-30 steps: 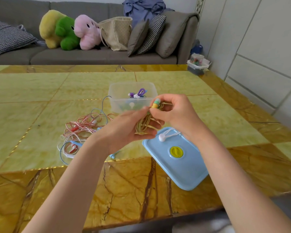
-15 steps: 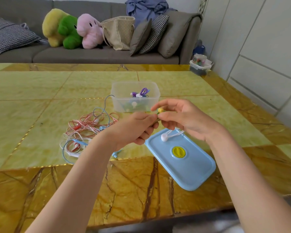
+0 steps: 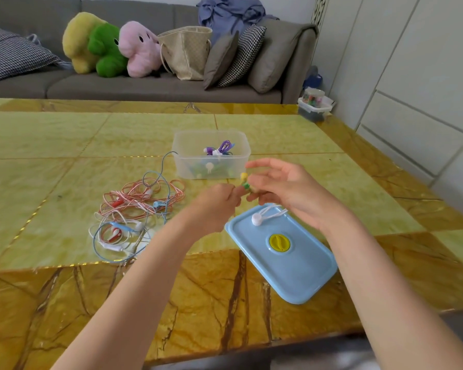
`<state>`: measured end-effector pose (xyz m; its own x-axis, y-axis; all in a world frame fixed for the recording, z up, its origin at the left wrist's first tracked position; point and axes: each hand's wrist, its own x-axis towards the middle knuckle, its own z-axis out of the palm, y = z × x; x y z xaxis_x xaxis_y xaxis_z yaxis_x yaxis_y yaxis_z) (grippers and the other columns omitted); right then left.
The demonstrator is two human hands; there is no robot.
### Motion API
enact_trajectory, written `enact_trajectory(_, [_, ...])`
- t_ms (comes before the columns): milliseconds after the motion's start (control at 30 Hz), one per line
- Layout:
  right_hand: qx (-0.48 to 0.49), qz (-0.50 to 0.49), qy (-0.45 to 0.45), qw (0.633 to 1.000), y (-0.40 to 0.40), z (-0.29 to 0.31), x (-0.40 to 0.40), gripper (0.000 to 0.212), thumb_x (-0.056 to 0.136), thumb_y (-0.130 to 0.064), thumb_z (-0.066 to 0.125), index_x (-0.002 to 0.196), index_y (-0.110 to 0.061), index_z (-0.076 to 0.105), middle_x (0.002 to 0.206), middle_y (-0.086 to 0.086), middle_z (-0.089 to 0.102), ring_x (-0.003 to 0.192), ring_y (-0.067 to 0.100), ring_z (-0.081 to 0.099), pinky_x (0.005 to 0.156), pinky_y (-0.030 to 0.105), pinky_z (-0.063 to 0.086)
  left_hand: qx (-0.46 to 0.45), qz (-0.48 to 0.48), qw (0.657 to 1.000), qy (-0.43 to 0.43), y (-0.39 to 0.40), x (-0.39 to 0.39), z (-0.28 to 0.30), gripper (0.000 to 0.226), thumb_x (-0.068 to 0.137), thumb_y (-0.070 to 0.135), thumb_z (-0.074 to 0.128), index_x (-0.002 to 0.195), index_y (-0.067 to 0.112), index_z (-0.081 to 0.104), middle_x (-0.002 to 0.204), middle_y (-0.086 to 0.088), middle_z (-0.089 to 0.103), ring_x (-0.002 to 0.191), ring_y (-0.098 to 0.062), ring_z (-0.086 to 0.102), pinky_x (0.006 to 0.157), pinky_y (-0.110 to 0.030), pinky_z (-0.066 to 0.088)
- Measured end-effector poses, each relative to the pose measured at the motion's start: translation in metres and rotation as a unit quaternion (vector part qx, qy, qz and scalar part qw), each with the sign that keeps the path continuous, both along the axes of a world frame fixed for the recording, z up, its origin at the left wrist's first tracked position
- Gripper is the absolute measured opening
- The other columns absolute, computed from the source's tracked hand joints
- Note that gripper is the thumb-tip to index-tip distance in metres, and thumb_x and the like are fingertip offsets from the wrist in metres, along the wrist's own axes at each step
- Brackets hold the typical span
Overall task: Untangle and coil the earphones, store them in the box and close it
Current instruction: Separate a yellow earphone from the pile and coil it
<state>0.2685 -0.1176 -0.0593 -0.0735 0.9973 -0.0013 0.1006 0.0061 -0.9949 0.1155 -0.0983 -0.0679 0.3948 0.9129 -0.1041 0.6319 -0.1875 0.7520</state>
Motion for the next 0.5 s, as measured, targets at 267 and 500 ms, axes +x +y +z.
enact_trajectory(267, [0.039,0.062,-0.535,0.842,0.004,-0.039,0.002,0.021,0.084,-0.011,0.057,0.099,-0.017,0.07,0.087,-0.004,0.057,0.084,0.014,0.056,0.079,0.033,0.049,-0.042,0.141,0.979,-0.144,0.007,-0.008,-0.013,0.04,0.102,0.025,0.03,0.065,0.014,0.039,0.055,-0.001,0.046,0.049,-0.018,0.04,0.044,-0.022,0.028])
enact_trajectory(500, [0.085,-0.057,-0.28,0.954,0.004,-0.02,0.001,0.01,0.076,-0.009,0.074,0.081,-0.017,0.072,0.065,-0.012,0.062,0.056,-0.008,0.056,0.061,0.006,0.042,0.052,0.165,0.968,-0.18,0.004,0.012,-0.012,0.039,0.102,0.022,0.024,0.071,0.015,0.047,0.068,-0.002,0.064,0.079,-0.027,0.066,0.076,-0.037,0.051])
